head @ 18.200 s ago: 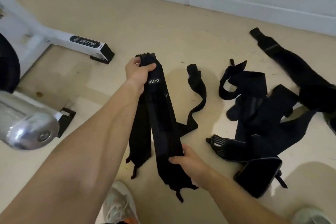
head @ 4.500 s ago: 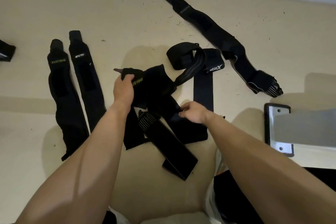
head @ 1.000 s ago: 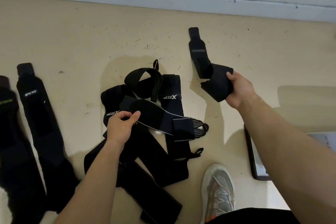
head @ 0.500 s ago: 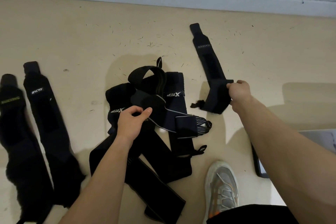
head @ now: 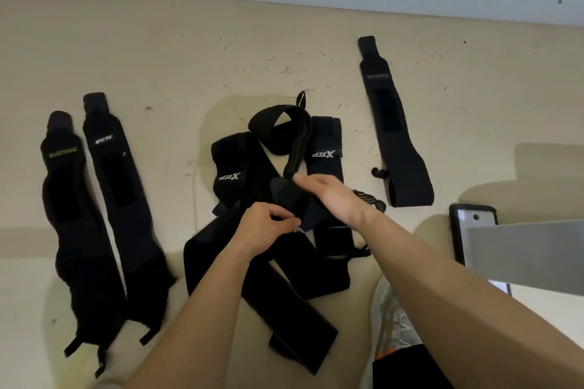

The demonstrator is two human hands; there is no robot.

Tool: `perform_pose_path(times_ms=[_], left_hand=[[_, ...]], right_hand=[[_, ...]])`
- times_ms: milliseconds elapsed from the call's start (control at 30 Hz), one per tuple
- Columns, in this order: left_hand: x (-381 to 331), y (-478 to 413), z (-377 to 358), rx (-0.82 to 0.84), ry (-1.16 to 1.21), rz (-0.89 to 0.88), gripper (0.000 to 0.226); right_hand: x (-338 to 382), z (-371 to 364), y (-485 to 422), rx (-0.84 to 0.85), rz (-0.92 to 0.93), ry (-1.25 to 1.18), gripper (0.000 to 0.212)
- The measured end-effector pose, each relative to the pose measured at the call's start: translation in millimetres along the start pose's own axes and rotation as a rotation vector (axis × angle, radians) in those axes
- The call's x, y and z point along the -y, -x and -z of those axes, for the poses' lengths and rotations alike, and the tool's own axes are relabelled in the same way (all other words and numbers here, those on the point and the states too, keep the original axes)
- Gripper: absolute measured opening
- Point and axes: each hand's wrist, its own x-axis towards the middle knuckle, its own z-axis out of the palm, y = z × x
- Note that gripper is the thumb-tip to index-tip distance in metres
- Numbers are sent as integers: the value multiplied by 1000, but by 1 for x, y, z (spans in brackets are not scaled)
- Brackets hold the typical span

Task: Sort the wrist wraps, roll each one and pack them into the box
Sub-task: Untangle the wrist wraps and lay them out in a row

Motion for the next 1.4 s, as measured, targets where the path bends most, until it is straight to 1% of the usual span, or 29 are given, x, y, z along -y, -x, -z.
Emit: perform_pose_path(times_ms=[67, 133, 167, 200, 233, 300, 333, 367, 433, 467, 533, 600, 633, 700, 800, 900, 967, 1033, 1100, 1167, 1200, 1233, 1267, 1300, 1367, 1400], left_hand=[[5, 4, 1, -64, 123, 24, 9], [7, 5, 9, -228, 313, 84, 8], [9, 4, 16, -333, 413, 109, 7], [10, 3, 25, -442, 486, 118, 6], [11, 1, 35, -553, 509, 115, 8], [15, -3, 58, -754, 433, 106, 18], [19, -5, 68, -817, 374, 99, 23], [22, -8, 77, -842, 324, 87, 29], [32, -16, 90, -805, 233, 84, 39], [38, -20, 93, -761, 185, 91, 43], [45, -22, 91, -678, 117, 97, 47], [51, -23, 82, -624, 136, 103, 48], [53, -23, 78, -605, 161, 106, 50], [55, -22, 74, -586, 192, 113, 56], [55, -26, 78, -599, 166, 128, 70], [53, -31, 85, -639, 121, 156, 80], [52, -34, 92, -694, 98, 194, 84], [50, -35, 95, -746, 69, 241, 81], [46, -32, 96, -783, 74, 219, 73], [35, -28, 94, -834, 180, 90, 58], [25, -27, 94, -852, 227, 10, 48], [12, -26, 93, -858, 222, -64, 39], [-2, -27, 91, -836, 152, -121, 32], [-16, -28, 88, -786, 61, -157, 32], [-39, -29, 78, -644, -73, -193, 37], [-47, -27, 71, -577, -123, -206, 34]], right_hand=[[-13, -3, 2, 75, -25, 118, 33], [-29, 2, -3, 69, -50, 302, 30], [-36, 6, -5, 32, -72, 399, 28], [-38, 12, -6, -27, -104, 503, 29], [-39, 20, -5, -104, -157, 606, 29], [-37, 38, 3, -288, -315, 797, 29], [-38, 48, 8, -382, -397, 864, 28], [-41, 57, 11, -463, -461, 900, 30], [-45, 64, 13, -560, -528, 946, 42], [-46, 64, 11, -605, -515, 978, 48], [-40, 59, 6, -684, -394, 1031, 55], [-29, 52, -8, -680, -232, 957, 56], [-22, 47, -17, -645, -170, 861, 57], [-10, 40, -38, -576, -116, 628, 56], [-2, 36, -64, -593, -107, 362, 43], [-6, 39, -75, -642, -77, 168, 21], [-7, 42, -76, -673, -26, 64, 12], [-6, 45, -74, -664, 18, -55, 10], [-2, 47, -69, -635, 55, -116, 18], [6, 50, -62, -657, 106, -103, 20], [12, 51, -57, -657, 142, -94, 17], [18, 53, -52, -643, 177, -83, 13], [25, 54, -48, -625, 206, -71, 11], [33, 54, -43, -604, 235, -78, 9], [50, 52, -35, -555, 261, -162, 7], [60, 51, -31, -527, 253, -226, 9]])
